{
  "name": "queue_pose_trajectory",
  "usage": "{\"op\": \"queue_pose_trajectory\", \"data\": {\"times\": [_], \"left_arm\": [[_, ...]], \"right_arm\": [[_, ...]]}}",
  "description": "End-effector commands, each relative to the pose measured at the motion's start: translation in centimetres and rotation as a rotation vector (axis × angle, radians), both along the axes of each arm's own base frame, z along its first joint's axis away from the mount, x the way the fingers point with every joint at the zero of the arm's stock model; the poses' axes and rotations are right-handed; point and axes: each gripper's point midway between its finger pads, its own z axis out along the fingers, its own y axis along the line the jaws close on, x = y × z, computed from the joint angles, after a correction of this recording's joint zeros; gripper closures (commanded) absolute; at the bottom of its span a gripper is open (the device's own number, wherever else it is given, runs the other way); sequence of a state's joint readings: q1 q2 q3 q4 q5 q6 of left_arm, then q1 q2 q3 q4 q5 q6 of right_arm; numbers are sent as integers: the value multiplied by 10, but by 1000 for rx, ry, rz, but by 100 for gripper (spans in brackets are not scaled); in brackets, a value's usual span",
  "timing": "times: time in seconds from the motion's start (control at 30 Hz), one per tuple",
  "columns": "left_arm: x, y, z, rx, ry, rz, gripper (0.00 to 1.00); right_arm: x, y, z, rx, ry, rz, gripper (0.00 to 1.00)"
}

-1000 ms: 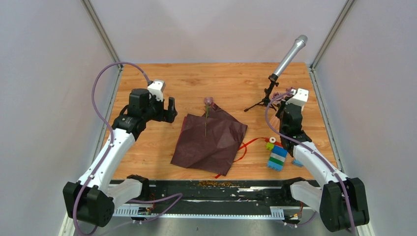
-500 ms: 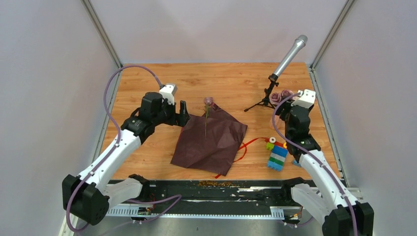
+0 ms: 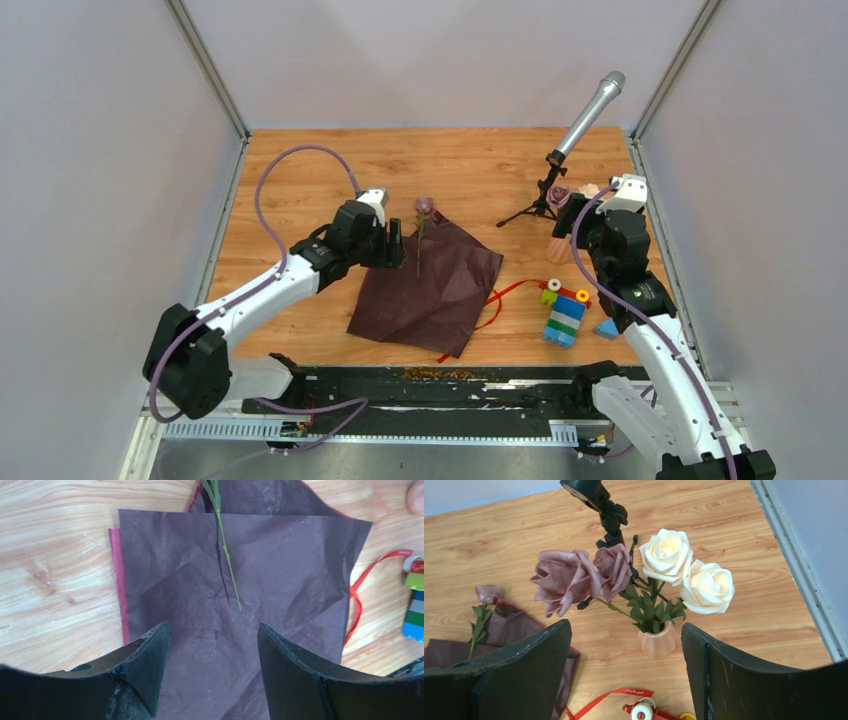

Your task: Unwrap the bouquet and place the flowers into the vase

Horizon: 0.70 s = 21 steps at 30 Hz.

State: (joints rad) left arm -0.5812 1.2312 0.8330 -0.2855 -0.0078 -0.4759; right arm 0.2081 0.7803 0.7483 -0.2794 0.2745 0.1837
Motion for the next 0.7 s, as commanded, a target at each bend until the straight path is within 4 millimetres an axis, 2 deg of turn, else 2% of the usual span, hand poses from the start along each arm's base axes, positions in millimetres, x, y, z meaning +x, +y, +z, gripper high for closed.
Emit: {"op": "queue_pose_trajectory", "data": {"times": [0.0, 0.13, 0.37, 0.47, 0.67], "left_arm": [[20, -23, 5, -4, -22, 38, 29], [16, -44, -21, 54, 56, 20, 31], [3, -58, -49, 149, 109, 30, 37], [-1, -59, -59, 182, 119, 40, 40], [0, -75, -66, 190, 133, 14, 43]], "right_arm": [[-7, 13, 14, 52, 25, 60, 19], [-8, 23, 19, 71, 27, 115, 17], [-7, 43, 15, 117, 54, 208, 17], [-6, 52, 10, 142, 72, 248, 17], [-4, 62, 7, 184, 77, 289, 17]]}}
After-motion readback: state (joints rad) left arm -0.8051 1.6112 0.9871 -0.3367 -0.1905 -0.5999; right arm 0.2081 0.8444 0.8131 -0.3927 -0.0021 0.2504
